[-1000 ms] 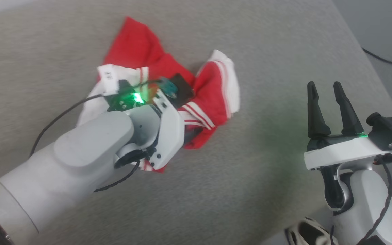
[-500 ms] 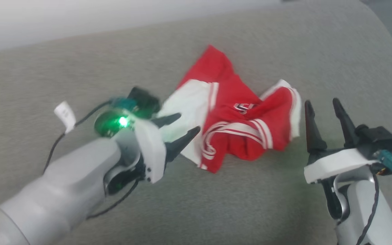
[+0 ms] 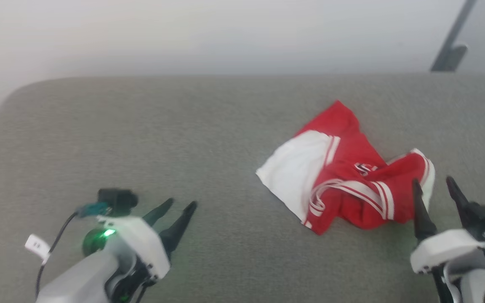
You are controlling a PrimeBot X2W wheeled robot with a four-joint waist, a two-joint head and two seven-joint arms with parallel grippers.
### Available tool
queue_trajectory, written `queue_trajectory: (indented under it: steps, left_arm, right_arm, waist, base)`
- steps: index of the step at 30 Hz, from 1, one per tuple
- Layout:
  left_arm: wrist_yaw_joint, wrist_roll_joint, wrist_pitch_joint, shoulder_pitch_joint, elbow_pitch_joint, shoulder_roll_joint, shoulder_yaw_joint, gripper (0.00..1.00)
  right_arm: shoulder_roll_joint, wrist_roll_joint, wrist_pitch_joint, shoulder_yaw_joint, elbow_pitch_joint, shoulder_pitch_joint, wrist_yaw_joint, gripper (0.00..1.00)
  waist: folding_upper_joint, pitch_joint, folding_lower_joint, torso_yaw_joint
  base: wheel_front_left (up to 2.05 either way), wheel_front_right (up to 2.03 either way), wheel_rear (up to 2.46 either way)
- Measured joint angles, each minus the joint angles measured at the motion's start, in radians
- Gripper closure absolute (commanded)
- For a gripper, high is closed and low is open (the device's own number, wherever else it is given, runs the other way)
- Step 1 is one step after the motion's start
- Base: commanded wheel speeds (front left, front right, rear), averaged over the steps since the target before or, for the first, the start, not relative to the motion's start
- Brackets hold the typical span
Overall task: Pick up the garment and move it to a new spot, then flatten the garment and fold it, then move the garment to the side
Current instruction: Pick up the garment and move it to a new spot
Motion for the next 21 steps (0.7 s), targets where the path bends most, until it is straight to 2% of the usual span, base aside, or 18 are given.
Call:
queue_trajectory:
  steps: [3, 11, 17, 18, 21]
  left_arm:
    - [0.000, 0.057, 0.000, 0.097, -0.004, 0.007, 0.118, 0.00]
    - [0.000, 0.290, 0.000, 0.304, -0.062, 0.012, 0.430, 0.00]
    - [0.041, 0.537, 0.000, 0.453, -0.197, 0.000, 0.678, 0.00]
    - [0.041, 0.537, 0.000, 0.453, -0.197, 0.000, 0.678, 0.00]
    - [0.061, 0.643, 0.000, 0.524, -0.297, -0.030, 0.811, 0.00]
  right_arm:
    - [-0.015, 0.000, 0.004, -0.020, -0.006, 0.037, 0.000, 0.00]
    - [-0.028, 0.005, 0.035, -0.043, -0.063, 0.125, 0.000, 0.00]
    - [-0.030, 0.013, 0.047, -0.069, -0.108, 0.160, 0.000, 0.00]
    - [-0.030, 0.013, 0.047, -0.069, -0.108, 0.160, 0.000, 0.00]
    - [-0.030, 0.015, 0.049, -0.066, -0.138, 0.162, 0.000, 0.00]
  waist:
    - [0.0000, -0.035, 0.0000, 0.036]
    - [0.0000, -0.103, 0.0000, 0.104]
    - [0.0000, -0.122, 0.0000, 0.098]
    - [0.0000, -0.122, 0.0000, 0.098]
    - [0.0000, -0.124, 0.0000, 0.083]
  base:
    - [0.00, 0.00, 0.00]
    - [0.00, 0.00, 0.00]
    - [0.00, 0.00, 0.00]
    - [0.00, 0.00, 0.00]
    - [0.00, 0.00, 0.00]
